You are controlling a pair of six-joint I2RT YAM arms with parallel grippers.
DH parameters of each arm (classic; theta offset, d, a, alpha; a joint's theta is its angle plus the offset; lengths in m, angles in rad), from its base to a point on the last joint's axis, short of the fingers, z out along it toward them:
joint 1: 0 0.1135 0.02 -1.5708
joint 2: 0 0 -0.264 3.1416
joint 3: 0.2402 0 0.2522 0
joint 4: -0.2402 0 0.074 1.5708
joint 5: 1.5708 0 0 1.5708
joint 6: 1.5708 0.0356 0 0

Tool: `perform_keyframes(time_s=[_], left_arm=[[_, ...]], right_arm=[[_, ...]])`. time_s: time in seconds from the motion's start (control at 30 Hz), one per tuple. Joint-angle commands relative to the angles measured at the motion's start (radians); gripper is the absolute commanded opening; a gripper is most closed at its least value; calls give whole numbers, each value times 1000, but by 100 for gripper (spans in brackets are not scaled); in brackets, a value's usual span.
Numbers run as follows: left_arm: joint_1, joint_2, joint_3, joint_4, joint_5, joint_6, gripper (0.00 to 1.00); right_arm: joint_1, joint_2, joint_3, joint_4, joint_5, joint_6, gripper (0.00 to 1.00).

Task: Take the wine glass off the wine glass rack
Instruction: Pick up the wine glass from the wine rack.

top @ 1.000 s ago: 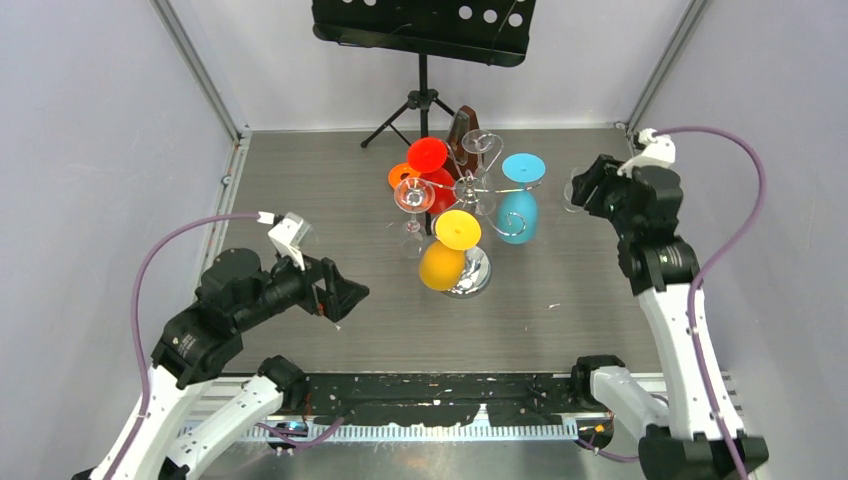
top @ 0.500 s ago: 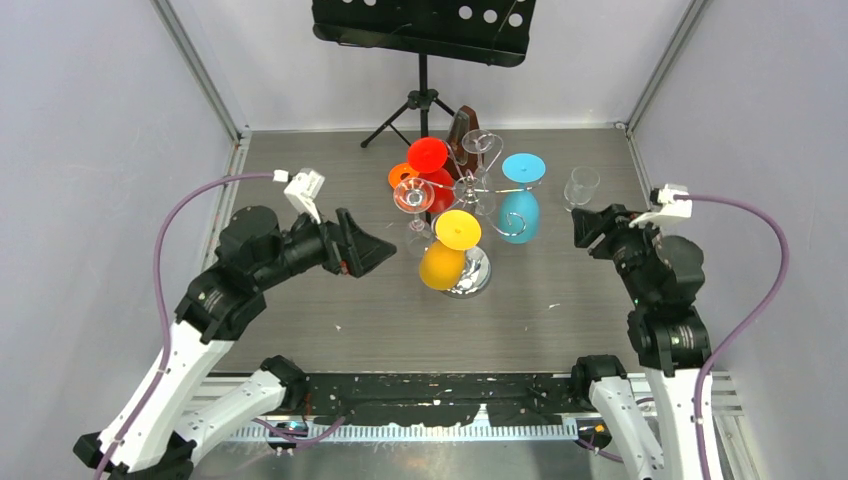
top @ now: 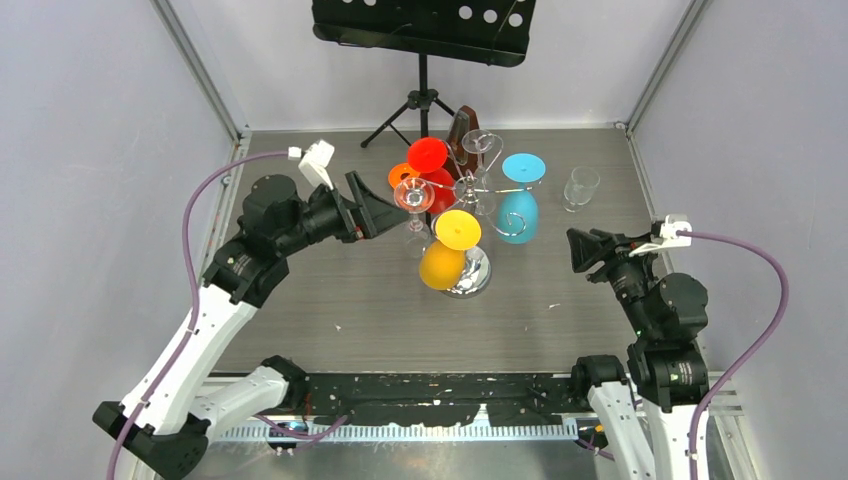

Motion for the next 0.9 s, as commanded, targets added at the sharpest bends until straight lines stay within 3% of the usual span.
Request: perform_keyframes(time_s=[0.0, 0.37, 0.87], left_arm=[[51, 7, 20, 140, 72, -80, 84], [101, 93, 10, 249, 212, -194, 68], [103, 106, 1, 278, 241, -224, 55]], right_arm=[[1, -19, -29, 38, -39, 11, 54], [2, -45, -56, 60, -52, 22, 49], [5, -62, -67, 59, -54, 20, 47]])
